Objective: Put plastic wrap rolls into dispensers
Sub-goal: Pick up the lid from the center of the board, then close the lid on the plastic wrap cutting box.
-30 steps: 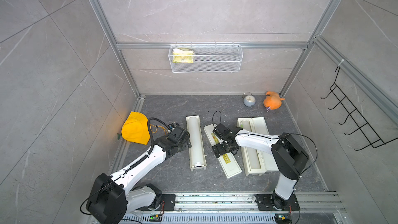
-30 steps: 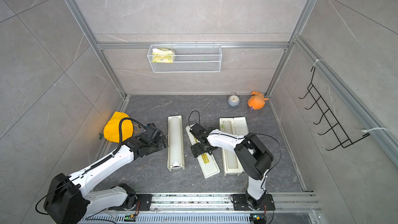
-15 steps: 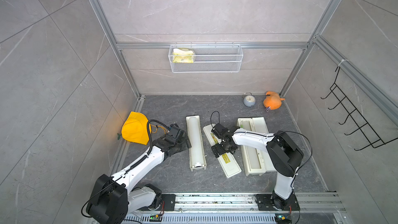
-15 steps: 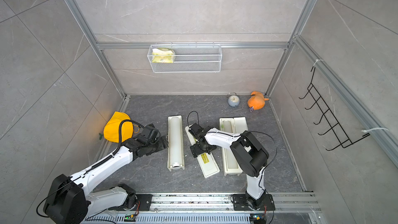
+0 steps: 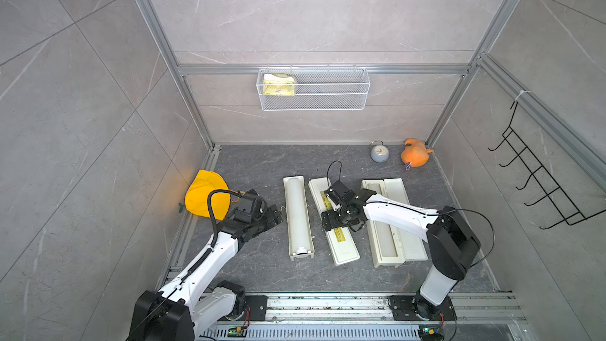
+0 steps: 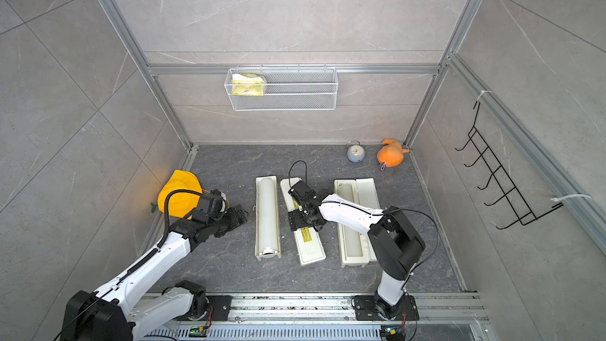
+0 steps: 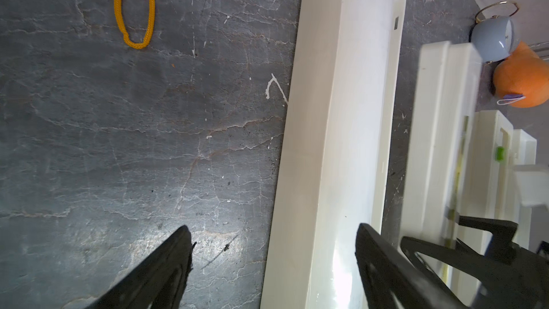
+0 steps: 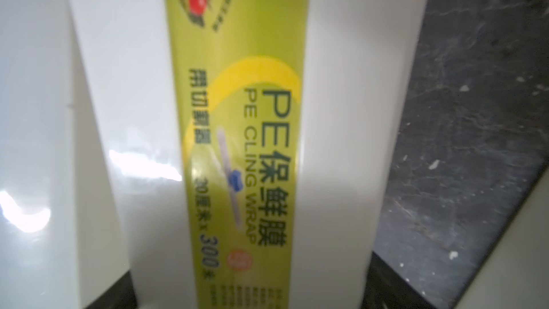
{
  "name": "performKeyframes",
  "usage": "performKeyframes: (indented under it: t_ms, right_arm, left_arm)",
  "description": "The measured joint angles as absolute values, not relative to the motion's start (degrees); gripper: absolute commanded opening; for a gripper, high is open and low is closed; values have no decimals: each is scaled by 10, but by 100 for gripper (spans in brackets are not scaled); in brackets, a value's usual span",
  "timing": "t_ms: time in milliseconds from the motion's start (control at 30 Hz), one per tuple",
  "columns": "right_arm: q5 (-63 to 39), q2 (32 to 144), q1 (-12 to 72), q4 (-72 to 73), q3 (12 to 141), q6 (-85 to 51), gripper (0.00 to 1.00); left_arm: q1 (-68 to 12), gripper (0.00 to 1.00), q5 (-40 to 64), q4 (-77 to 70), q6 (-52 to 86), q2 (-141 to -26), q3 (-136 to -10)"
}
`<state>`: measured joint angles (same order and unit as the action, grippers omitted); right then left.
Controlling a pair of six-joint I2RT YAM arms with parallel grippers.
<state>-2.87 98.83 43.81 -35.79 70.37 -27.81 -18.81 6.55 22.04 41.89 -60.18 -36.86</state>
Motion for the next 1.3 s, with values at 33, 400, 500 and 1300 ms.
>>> performKeyframes:
  t_ms: [33,400,500,1300]
  right_arm:
    - [-35,981,438,-359,710,-289,87]
    - [-111,1009,467,-340,802,-404,86]
    - [-114,1045,482,-331,824,-431,86]
    - [-75,1183,521,-367,982,-472,99]
  left_arm:
    - [-184,87,72,217,419,-602,-368]
    - [-126,86,167,130,434,-578,-313]
    - [-116,86,183,123,437,-570,-298]
    - [-55,82,245,99,491,-498,-218]
